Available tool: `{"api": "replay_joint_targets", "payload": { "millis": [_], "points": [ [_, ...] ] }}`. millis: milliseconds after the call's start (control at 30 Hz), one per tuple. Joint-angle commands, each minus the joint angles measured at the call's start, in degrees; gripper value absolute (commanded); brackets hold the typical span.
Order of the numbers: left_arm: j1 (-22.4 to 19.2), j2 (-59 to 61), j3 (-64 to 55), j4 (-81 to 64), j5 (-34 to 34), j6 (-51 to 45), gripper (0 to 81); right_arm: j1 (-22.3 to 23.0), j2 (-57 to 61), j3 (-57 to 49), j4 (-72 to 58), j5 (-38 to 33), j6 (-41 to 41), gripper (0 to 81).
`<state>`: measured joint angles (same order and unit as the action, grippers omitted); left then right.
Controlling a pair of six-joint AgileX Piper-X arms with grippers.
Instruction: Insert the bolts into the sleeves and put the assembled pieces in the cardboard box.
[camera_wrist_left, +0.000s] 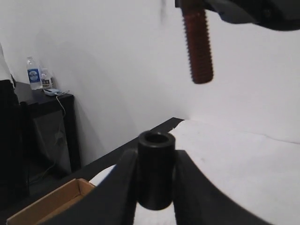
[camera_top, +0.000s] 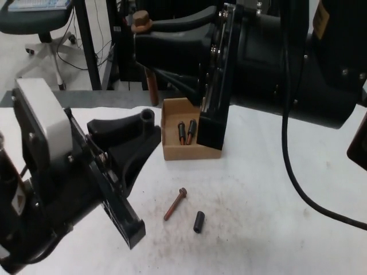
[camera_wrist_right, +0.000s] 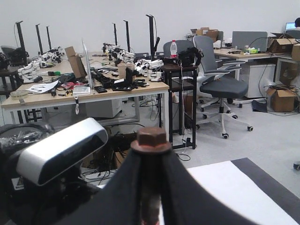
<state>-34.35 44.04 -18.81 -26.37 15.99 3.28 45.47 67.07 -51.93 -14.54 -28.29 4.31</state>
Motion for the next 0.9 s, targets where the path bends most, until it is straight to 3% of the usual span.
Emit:
{"api": "replay_joint_targets", "payload": {
  "millis": [0,233,867],
  "points": [
    [0.15,-0.02,-0.19,-2.68,-0.48,-0.97,0.2,0.08,-0.02,-0.27,-0.72,0.49,-0.48,0.8],
    [0.15,-0.02,-0.19,-3.06,6.13,-2.02,0.2,0.08,-0.02,-0.27,-0.74,1.84,-0.48,0.8],
    [0.15,-0.02,-0.19,-2.96,6.42,-3.69,0.2,0.08,-0.02,-0.27,-0.74,1.84,-0.48,0.8]
  ]
}}
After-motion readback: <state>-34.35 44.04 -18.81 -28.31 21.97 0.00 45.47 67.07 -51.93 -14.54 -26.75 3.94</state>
